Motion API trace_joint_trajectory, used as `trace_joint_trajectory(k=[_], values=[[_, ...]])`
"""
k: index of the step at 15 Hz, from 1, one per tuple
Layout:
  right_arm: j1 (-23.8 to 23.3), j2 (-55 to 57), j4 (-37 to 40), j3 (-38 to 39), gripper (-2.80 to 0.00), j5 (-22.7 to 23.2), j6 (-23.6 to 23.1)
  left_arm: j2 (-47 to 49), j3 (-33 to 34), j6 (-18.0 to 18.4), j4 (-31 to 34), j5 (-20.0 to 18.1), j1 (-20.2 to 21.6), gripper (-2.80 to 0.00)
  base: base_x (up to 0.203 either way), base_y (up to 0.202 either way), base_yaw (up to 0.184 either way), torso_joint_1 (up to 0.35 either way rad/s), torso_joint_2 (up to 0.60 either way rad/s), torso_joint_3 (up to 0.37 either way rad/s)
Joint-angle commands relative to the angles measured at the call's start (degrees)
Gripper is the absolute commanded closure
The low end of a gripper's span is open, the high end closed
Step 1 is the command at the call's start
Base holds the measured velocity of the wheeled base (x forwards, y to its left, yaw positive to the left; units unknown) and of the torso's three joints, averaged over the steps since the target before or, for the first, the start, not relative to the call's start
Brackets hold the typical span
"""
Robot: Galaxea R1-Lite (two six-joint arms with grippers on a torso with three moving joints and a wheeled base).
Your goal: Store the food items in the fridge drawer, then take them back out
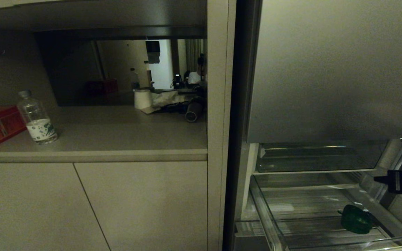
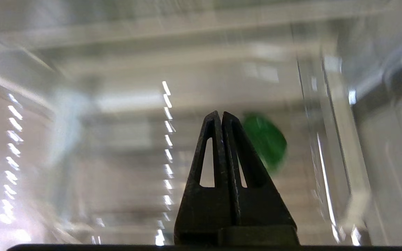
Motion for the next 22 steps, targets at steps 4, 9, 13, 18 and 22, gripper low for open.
trace_joint_trajectory(k=[4, 9, 13, 18, 22], values=[[0.4, 11.0, 1.7, -2.7, 0.0, -1.2, -3.6, 0.0, 0.0, 0.0, 0.0, 0.0, 0.0, 0.0, 0.0, 0.0, 0.0, 0.0, 0.0, 0.0], [0.3, 16.1, 1.8, -4.1, 0.0, -2.1, -6.6, 0.0, 0.0, 0.0, 0.0, 0.0, 0.0, 0.0, 0.0, 0.0, 0.0, 0.0, 0.0, 0.0], [-0.9, 19.5, 1.5, -6.4, -2.8, -4.6, -6.6, 0.0, 0.0, 0.0, 0.0, 0.0, 0.0, 0.0, 0.0, 0.0, 0.0, 0.0, 0.0, 0.0], [-1.9, 22.8, 1.8, -10.3, -2.8, -5.3, -6.7, 0.0, 0.0, 0.0, 0.0, 0.0, 0.0, 0.0, 0.0, 0.0, 0.0, 0.0, 0.0, 0.0], [-1.8, 26.5, 1.8, -11.1, -2.8, -6.4, -7.2, 0.0, 0.0, 0.0, 0.0, 0.0, 0.0, 0.0, 0.0, 0.0, 0.0, 0.0, 0.0, 0.0]])
